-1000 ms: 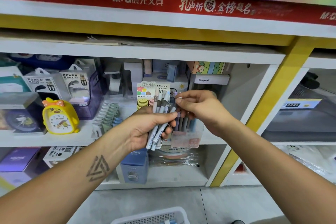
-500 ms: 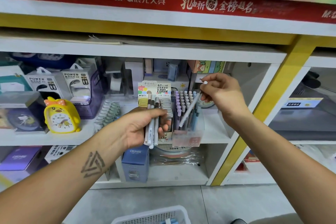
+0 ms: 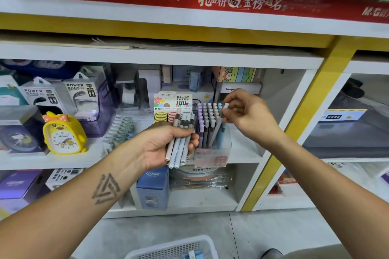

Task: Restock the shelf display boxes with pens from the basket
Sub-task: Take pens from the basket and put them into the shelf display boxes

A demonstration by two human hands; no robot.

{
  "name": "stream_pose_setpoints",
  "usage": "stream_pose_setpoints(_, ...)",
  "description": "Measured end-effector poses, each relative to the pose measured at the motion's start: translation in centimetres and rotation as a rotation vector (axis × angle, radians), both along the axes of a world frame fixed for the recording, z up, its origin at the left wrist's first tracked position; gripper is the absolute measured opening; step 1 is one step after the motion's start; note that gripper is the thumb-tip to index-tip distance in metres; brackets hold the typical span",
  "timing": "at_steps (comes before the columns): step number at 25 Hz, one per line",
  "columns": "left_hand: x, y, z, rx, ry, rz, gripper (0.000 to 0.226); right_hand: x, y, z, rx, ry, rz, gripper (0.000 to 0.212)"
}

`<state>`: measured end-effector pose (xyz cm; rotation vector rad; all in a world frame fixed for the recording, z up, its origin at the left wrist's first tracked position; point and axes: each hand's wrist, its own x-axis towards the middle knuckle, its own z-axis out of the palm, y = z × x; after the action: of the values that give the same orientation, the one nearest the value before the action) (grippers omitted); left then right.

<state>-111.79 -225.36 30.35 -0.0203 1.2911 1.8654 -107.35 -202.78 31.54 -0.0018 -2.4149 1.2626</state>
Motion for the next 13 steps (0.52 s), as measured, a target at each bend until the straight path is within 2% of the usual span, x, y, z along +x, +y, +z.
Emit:
stream_pose_setpoints(4,0.0,-0.2,-0.1,-0.012,0.021,0.008,0.011,0.5,-0.6,-0.9,0.227,-0.033,0.049,0.022)
stream_pose_setpoints(9,0.1,-0.1,-0.2,-0.03,0.044,0.039,0.012,0.4,-1.0,-1.3,0.217,-0.037,0.071,0.015)
stream_pose_setpoints(13,0.3,-0.2,-0.1,-0.041,0.06,0.034,0.019,0.4,-1.1,-1.6,0.335,-0.062,0.068,0.015)
